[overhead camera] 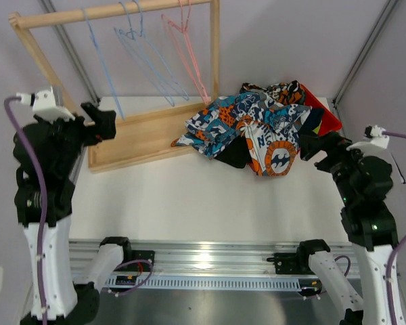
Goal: Remove the shorts from the hanger
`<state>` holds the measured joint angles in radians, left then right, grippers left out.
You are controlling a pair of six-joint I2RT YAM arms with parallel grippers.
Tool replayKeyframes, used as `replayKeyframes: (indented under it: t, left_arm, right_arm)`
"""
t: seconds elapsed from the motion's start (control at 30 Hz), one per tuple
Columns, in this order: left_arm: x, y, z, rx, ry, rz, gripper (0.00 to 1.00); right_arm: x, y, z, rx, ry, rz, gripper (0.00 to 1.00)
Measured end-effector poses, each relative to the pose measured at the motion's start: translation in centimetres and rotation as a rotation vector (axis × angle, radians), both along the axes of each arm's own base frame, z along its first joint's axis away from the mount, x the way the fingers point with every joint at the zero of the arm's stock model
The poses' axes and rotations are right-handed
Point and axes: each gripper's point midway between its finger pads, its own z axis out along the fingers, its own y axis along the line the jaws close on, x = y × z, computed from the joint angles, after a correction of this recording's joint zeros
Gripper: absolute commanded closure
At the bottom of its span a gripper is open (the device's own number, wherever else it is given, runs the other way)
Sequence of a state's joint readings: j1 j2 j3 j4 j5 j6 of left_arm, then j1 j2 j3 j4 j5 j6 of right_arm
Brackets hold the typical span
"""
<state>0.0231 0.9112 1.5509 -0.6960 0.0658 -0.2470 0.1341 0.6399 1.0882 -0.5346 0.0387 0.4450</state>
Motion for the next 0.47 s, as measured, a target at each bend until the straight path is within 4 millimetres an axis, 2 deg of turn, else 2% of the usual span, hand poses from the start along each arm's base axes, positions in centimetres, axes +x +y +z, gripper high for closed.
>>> replayKeyframes:
  t: [0.17,0.27,0.37,0.47]
  left_arm:
    - [-6.7,-1.2,-0.5,-0.006,-0.087,-0.058,0.01]
    - [-9.2,-1.5,-0.7,-0.003,-0.135,-0.075,0.01]
    - [-10.0,-1.6,-2.6,-0.004,-0.123,-0.078,0.01]
    - [-9.5,-1.6,-4.9,-0.007,-0.063,-0.077,0.01]
  right_arm:
    - [-6.0,0.2,7.7,-0.017,-0.205,0.065,0.01]
    - [-9.2,0.2,11.3,-0.016,-0.309,0.091,0.01]
    - [-10.7,0.5,12.4,-0.019,-0.341,0.115,0.01]
    - [-10.8,0.7,11.7,-0.022,-0.310,0.131,0.00]
